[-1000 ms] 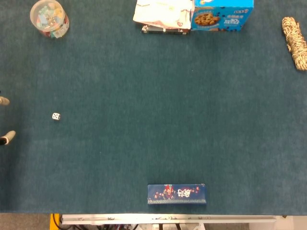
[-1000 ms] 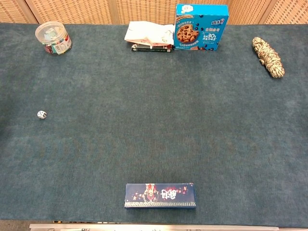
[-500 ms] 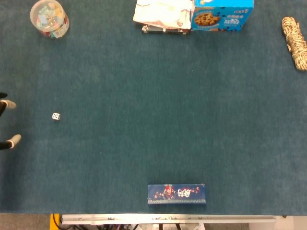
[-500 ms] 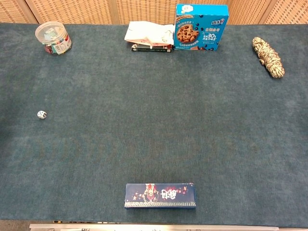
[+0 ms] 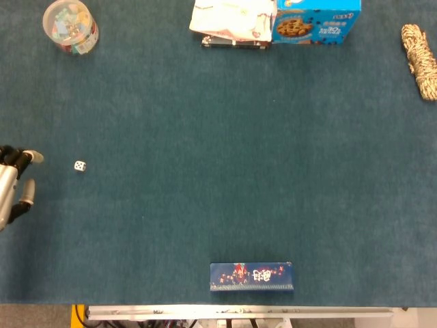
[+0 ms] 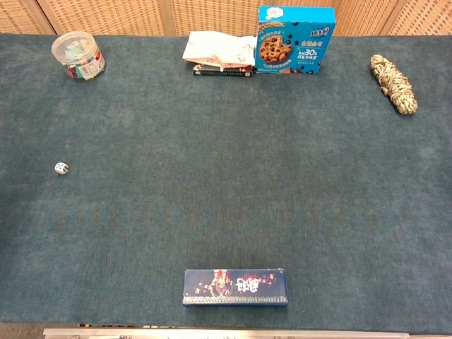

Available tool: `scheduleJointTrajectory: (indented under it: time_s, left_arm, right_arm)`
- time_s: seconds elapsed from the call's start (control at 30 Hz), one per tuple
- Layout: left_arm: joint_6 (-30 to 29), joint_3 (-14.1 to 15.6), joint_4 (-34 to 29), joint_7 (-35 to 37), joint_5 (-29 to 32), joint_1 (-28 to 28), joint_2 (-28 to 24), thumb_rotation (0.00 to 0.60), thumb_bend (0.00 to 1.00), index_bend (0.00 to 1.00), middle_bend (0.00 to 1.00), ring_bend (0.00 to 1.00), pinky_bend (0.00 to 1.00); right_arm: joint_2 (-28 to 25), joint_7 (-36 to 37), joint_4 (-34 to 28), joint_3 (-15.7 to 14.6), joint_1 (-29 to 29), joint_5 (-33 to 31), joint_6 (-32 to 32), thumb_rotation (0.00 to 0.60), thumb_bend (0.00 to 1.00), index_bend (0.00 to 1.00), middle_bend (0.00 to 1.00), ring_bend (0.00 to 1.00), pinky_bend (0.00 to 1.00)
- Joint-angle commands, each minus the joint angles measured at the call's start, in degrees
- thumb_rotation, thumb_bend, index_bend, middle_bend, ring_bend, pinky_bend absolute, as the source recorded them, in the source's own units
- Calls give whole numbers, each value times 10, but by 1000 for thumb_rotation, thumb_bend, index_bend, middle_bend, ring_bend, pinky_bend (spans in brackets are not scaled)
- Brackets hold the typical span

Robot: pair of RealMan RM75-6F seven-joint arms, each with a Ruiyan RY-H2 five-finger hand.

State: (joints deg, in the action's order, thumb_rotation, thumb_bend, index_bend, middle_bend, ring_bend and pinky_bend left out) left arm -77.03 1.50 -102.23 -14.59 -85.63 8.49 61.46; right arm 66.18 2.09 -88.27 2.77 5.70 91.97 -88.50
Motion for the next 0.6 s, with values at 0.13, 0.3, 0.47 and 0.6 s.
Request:
scheduleJointTrajectory:
  time_s: [0.13, 0.3, 0.47, 0.6]
  left_arm:
    - [33, 9, -13, 5, 1, 13, -14, 600, 717, 344, 917, 652, 635]
    - [66, 15, -23, 33, 1, 28, -28, 600, 809, 349, 1000, 838, 773]
    - [110, 21, -27, 85, -1, 49, -41, 600, 897, 370, 1000, 971, 903]
    - [136, 23, -24, 111, 2, 63, -44, 600, 926, 389, 1000, 1000, 941]
  right_arm:
    - [2, 2, 1, 4, -4, -1, -10, 600, 225, 799, 608, 537, 773]
    - [0, 2, 2, 5, -5, -5, -9, 600, 224, 799, 608, 537, 773]
    - [-1, 3, 1, 6, -4, -8, -4, 600, 225, 799, 609, 537, 773]
    - [-2, 3, 2, 6, -4, -10, -3, 600, 225, 798, 608, 537, 773]
